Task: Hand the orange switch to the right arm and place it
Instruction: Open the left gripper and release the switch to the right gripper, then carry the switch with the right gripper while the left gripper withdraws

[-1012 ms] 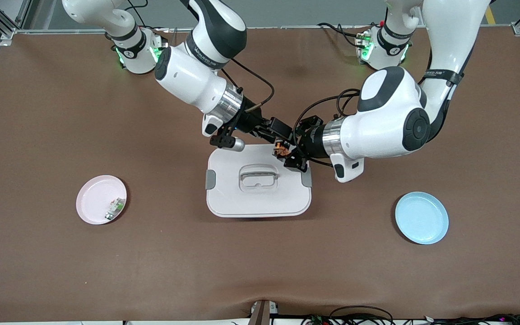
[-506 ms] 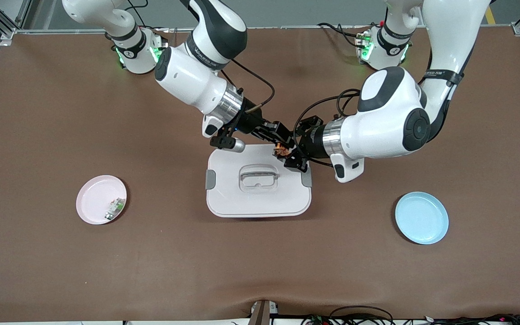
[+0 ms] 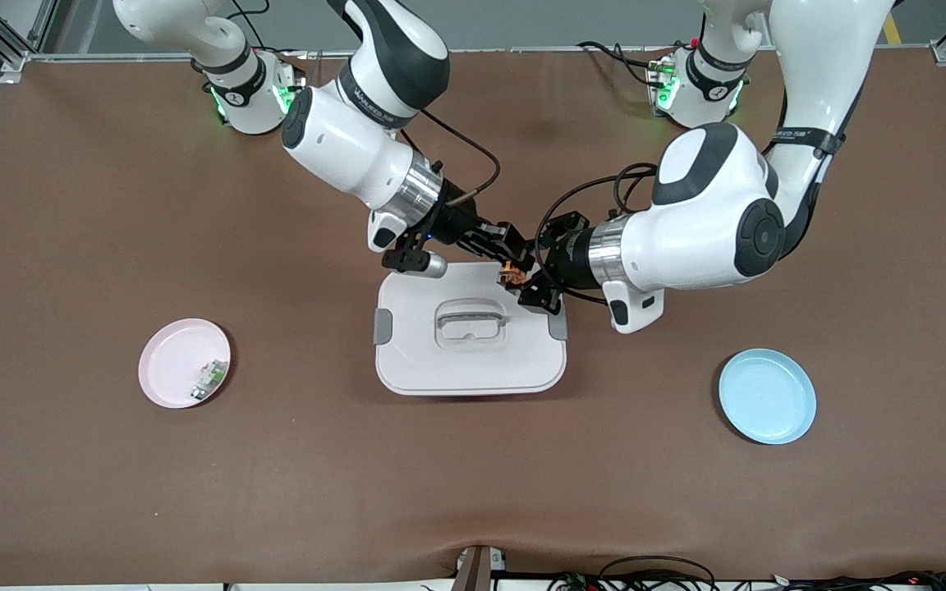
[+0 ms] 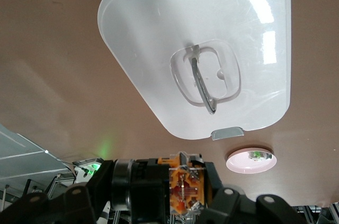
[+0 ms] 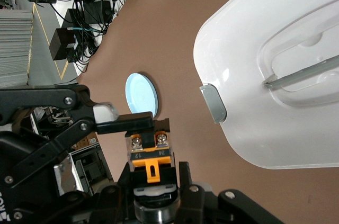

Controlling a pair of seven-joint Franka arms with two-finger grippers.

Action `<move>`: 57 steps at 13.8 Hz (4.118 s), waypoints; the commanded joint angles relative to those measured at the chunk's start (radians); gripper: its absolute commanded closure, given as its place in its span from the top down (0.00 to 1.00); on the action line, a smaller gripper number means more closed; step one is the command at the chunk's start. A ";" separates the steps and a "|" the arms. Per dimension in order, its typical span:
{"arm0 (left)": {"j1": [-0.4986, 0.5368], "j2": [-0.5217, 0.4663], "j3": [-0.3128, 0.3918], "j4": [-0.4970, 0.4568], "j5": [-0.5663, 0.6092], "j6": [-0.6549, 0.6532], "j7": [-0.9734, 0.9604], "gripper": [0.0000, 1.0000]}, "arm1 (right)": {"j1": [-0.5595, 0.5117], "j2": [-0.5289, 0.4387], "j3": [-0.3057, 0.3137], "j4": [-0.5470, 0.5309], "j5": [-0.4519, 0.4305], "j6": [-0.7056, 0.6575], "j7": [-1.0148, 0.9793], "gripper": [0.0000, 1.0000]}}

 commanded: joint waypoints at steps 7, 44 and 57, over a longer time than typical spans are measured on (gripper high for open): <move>-0.014 0.000 -0.002 0.027 -0.017 0.002 -0.029 1.00 | -0.005 0.009 0.001 0.024 0.000 0.001 0.019 0.00; 0.473 -0.345 0.007 0.029 0.472 -0.432 1.323 1.00 | -0.543 -0.384 -0.007 -0.273 -1.060 -0.639 -1.356 0.00; 0.034 -0.569 0.458 -0.172 0.470 -0.432 1.377 1.00 | -0.872 -0.255 -0.003 -0.402 -1.029 -0.275 -1.898 0.00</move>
